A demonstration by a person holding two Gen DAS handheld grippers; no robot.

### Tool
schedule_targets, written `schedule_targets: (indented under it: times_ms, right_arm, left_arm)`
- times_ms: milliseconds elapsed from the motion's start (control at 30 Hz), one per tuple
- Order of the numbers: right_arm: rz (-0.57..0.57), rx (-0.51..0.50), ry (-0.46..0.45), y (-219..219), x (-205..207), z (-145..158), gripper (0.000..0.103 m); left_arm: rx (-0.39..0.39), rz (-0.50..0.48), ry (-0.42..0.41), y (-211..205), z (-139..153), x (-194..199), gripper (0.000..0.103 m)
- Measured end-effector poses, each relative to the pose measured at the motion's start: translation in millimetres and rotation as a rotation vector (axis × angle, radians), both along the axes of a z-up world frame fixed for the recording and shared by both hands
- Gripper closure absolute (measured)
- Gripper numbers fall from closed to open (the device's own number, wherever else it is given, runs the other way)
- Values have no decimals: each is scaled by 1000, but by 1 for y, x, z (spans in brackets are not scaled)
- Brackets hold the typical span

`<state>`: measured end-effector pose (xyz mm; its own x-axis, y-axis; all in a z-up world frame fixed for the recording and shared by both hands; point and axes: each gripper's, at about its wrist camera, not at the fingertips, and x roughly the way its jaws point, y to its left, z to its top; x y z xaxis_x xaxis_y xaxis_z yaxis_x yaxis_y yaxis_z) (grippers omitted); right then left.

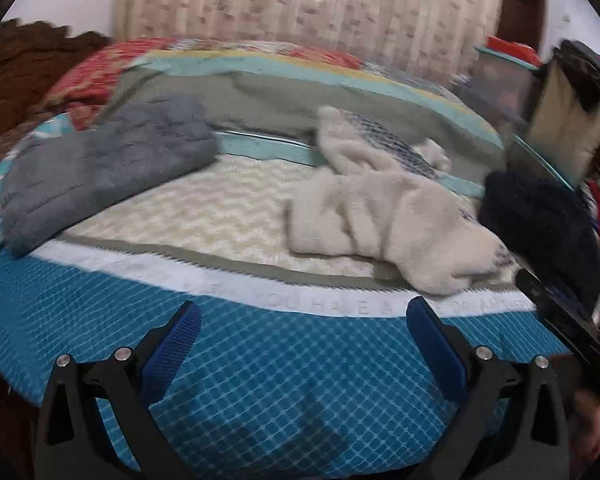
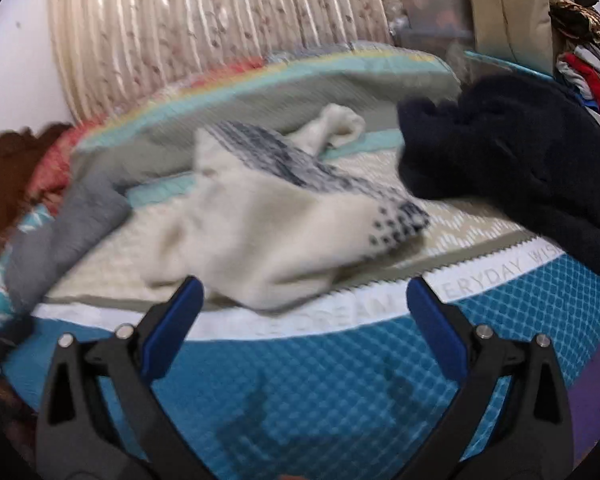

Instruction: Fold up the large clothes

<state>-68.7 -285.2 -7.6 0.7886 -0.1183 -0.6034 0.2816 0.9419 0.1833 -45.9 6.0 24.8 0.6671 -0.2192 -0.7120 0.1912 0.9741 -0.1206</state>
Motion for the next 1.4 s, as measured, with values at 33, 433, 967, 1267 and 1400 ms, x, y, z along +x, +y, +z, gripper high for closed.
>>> schedule_targets:
  times_ms: [33, 433, 967, 1267, 1400]
  right_arm:
    - [10, -6, 1, -1, 6, -1, 7]
    - [414, -366, 264, 68, 150, -69, 86]
    - [-423, -188, -23, -189, -34, 37, 95]
    - [-454, -117, -80, -184, -47, 39, 23]
    - [-154, -176, -92, -129, -10, 44, 19]
  left_arm:
    - [5, -23, 15, -2, -4, 7, -11]
    - [-44, -57, 123, -5, -25, 137, 8]
    - [-21, -43, 242, -42, -63, 178, 8]
    - [30, 162, 359, -6, -103, 238, 7]
    - [-28, 158, 410, -13, -117, 238, 20]
